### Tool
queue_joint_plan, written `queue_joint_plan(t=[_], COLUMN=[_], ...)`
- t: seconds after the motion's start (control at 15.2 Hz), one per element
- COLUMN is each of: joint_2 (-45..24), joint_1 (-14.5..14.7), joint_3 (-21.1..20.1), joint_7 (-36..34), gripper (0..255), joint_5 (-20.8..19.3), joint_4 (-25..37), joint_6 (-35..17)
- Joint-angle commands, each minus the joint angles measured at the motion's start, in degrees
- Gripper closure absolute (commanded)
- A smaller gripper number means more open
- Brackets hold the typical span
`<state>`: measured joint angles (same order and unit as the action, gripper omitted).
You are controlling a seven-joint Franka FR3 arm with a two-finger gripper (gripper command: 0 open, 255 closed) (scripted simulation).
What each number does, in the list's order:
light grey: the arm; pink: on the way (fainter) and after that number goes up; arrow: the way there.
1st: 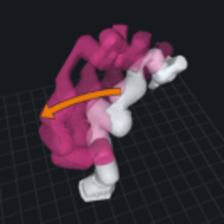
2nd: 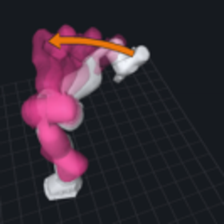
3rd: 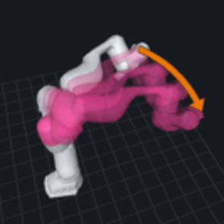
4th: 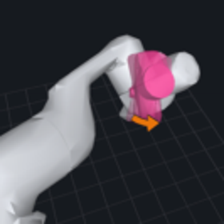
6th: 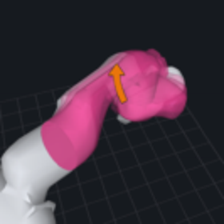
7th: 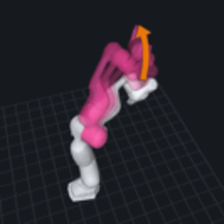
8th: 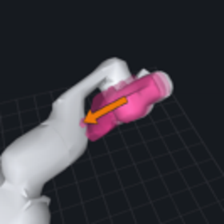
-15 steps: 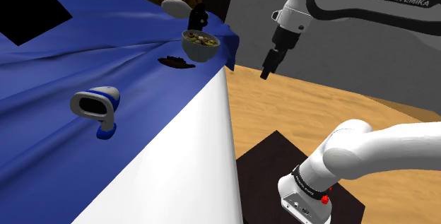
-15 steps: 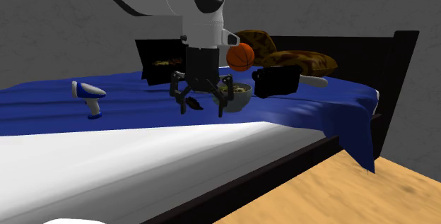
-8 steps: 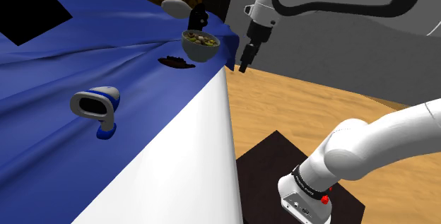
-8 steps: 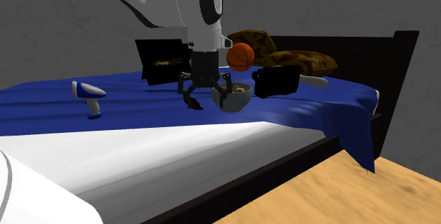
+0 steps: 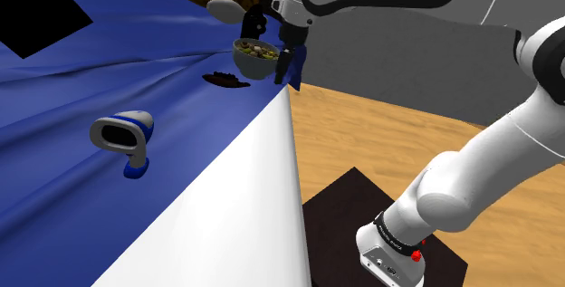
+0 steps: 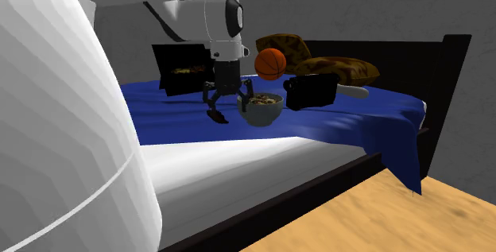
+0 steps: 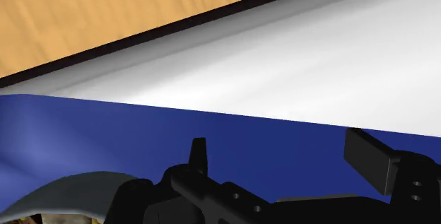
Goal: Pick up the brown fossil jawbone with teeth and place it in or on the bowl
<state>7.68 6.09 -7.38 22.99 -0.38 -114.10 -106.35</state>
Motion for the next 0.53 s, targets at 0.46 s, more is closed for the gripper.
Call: queue_joint_plan(t=[0.46], joint_2=[-18.6], joint_1=[3.5], joint_3=[-3.3], joint_7=[6.2], gripper=[0], joint_5=[-5.2], joint_4=[19.4], joint_6=[-0.1])
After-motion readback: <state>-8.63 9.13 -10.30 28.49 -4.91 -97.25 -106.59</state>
